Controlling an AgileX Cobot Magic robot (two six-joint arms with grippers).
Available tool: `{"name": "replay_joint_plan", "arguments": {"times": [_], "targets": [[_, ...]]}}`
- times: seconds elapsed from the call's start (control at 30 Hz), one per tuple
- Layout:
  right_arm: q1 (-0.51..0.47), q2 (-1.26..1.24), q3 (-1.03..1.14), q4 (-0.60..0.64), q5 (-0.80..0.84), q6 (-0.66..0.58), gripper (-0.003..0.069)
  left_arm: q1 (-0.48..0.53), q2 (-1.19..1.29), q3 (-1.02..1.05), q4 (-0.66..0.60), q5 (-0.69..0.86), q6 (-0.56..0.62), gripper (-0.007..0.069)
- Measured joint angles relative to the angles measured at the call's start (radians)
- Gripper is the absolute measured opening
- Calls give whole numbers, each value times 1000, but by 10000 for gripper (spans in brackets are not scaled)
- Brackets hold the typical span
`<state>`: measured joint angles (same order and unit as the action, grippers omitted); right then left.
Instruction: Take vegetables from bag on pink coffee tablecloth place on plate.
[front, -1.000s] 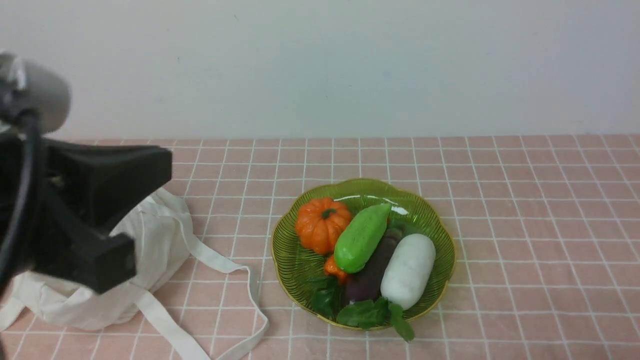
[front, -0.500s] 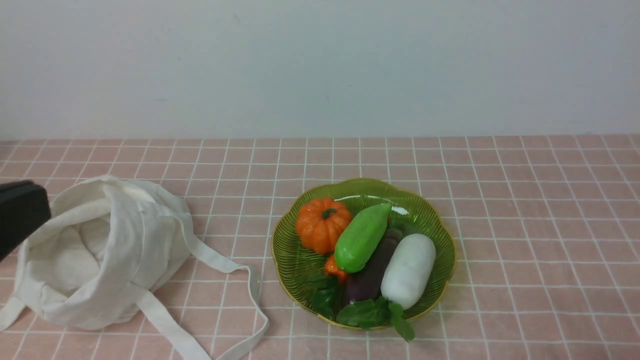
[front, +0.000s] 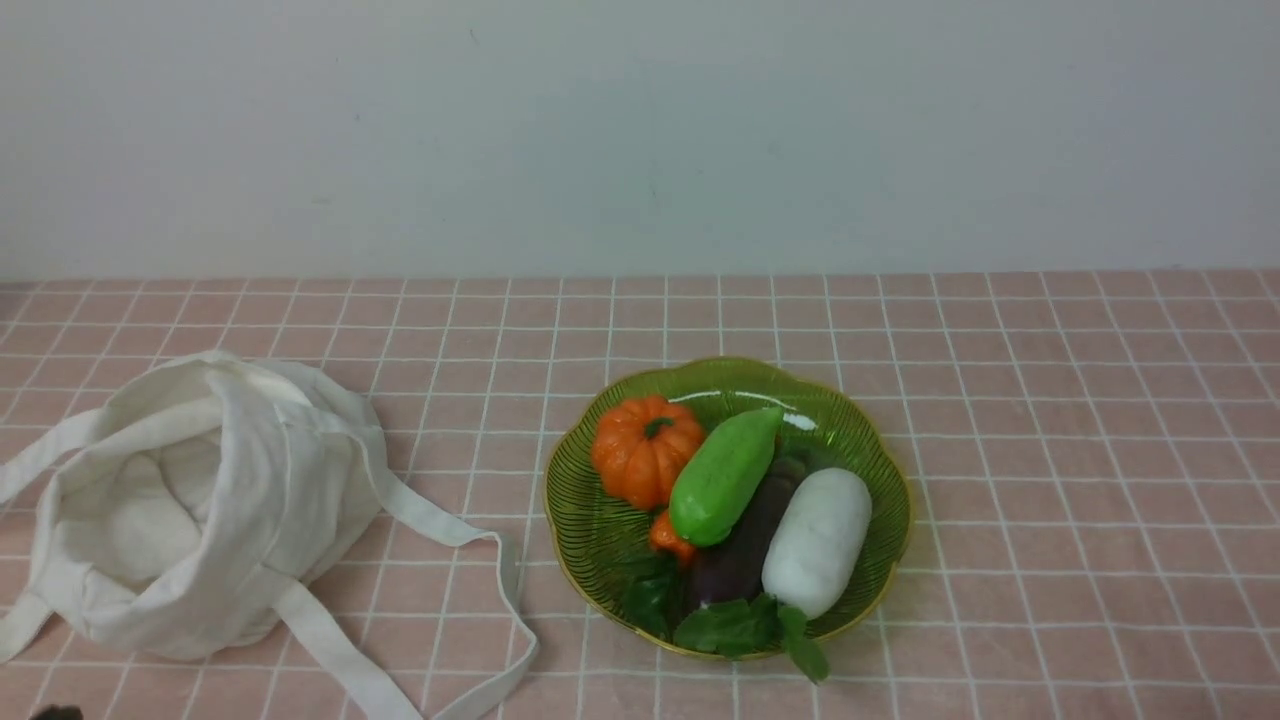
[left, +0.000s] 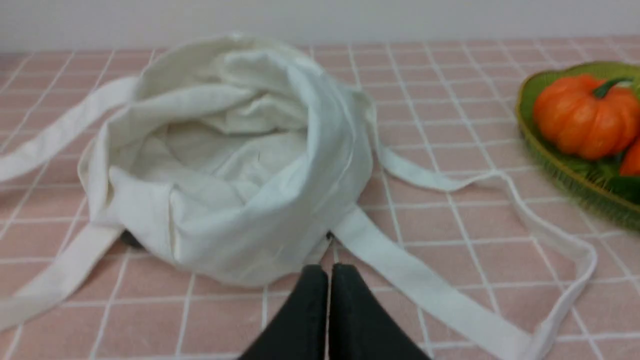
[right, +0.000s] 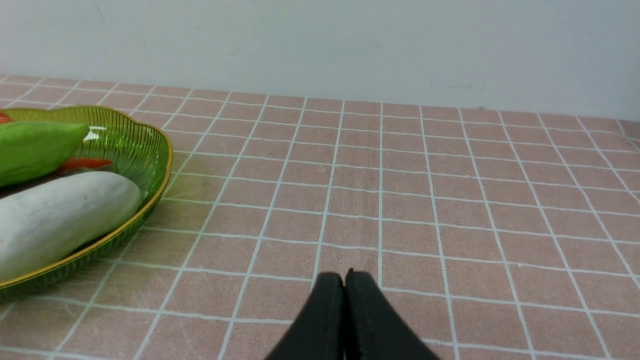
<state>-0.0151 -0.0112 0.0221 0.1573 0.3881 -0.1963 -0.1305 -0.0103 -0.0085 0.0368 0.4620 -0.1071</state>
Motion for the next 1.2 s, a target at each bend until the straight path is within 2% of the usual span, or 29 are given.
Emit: {"name": "replay_joint_plan", "arguments": {"times": [0.33,0.53,0.63,1.2], "targets": [[0,0,0,0,0,0,-15,0,0,35,-10,-82,13,-5],[0,0,0,0,0,0,-15,0,0,35,-19,-83,180,-5],[0,0,0,0,0,0,-15,0,0,35,-48,-83,226,-5],[0,0,0,0,0,0,-15,0,0,35,-59,-81,247,-5]]}}
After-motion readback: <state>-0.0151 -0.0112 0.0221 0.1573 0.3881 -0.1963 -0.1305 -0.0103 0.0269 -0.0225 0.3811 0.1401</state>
